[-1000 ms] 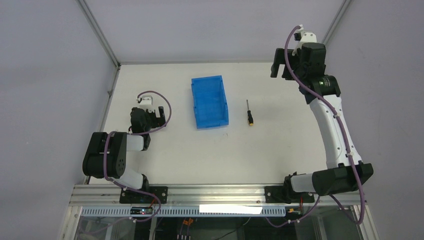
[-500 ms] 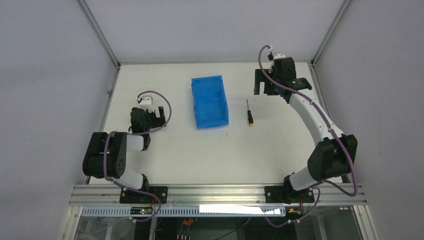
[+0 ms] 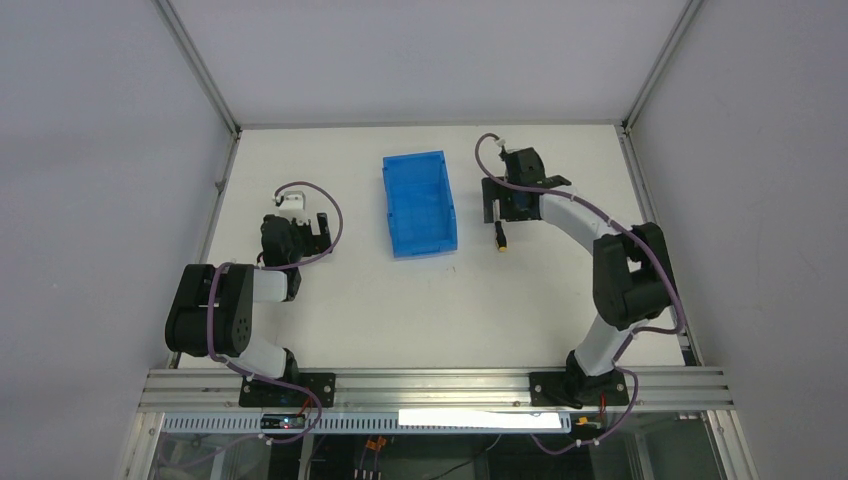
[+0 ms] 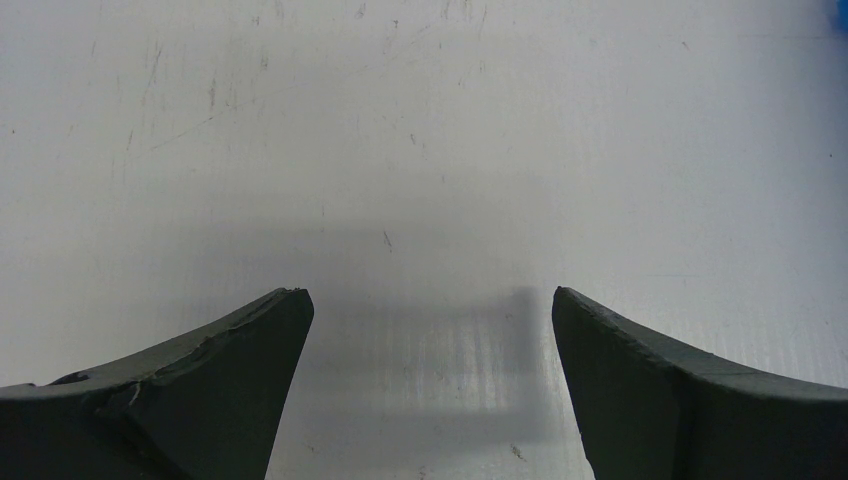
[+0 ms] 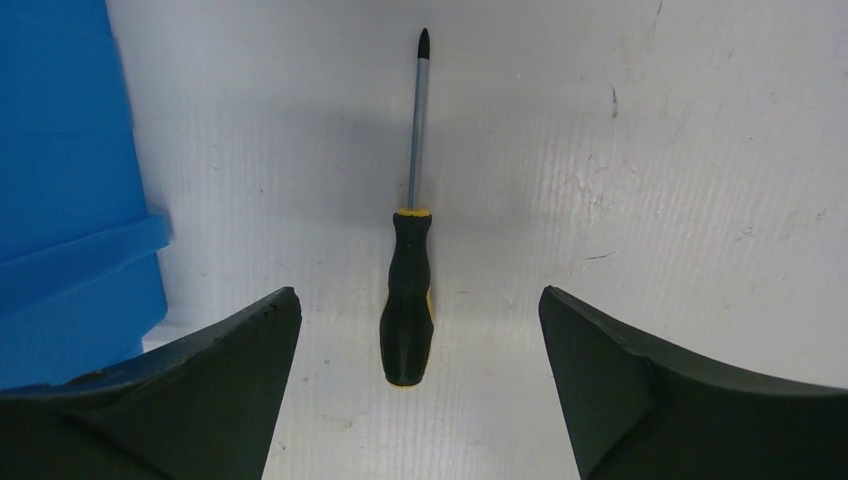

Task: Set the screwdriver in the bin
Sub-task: Pick up the screwdriver from the center of the board.

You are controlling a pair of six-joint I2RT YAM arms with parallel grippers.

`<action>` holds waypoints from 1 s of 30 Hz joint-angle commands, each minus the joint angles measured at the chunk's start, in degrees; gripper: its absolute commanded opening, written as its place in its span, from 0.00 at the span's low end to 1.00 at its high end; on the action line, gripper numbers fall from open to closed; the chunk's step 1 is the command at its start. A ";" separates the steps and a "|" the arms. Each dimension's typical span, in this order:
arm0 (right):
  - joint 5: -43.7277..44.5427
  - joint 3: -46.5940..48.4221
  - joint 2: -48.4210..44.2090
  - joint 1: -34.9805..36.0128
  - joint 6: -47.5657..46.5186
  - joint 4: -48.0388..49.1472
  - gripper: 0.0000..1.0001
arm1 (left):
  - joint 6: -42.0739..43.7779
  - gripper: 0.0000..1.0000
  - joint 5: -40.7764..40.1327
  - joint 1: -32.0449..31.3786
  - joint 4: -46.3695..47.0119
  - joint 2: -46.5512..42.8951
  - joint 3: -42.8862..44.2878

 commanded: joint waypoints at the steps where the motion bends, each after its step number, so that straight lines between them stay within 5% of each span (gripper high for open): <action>1: 3.50 -1.27 2.06 1.59 1.25 5.01 0.91 | -0.23 0.99 -1.13 -0.50 1.55 -1.15 0.02; 11: 1.42 -3.48 6.84 1.89 2.90 7.24 0.63 | -0.23 0.99 -1.16 -0.50 1.55 -1.16 0.02; 17: 2.77 -2.17 8.05 2.15 3.18 5.43 0.31 | -0.23 0.99 -1.20 -0.45 1.55 -1.16 0.02; 30: 4.44 -0.39 4.10 2.51 2.95 2.03 0.04 | -0.23 0.99 -1.17 -0.50 1.55 -1.17 0.02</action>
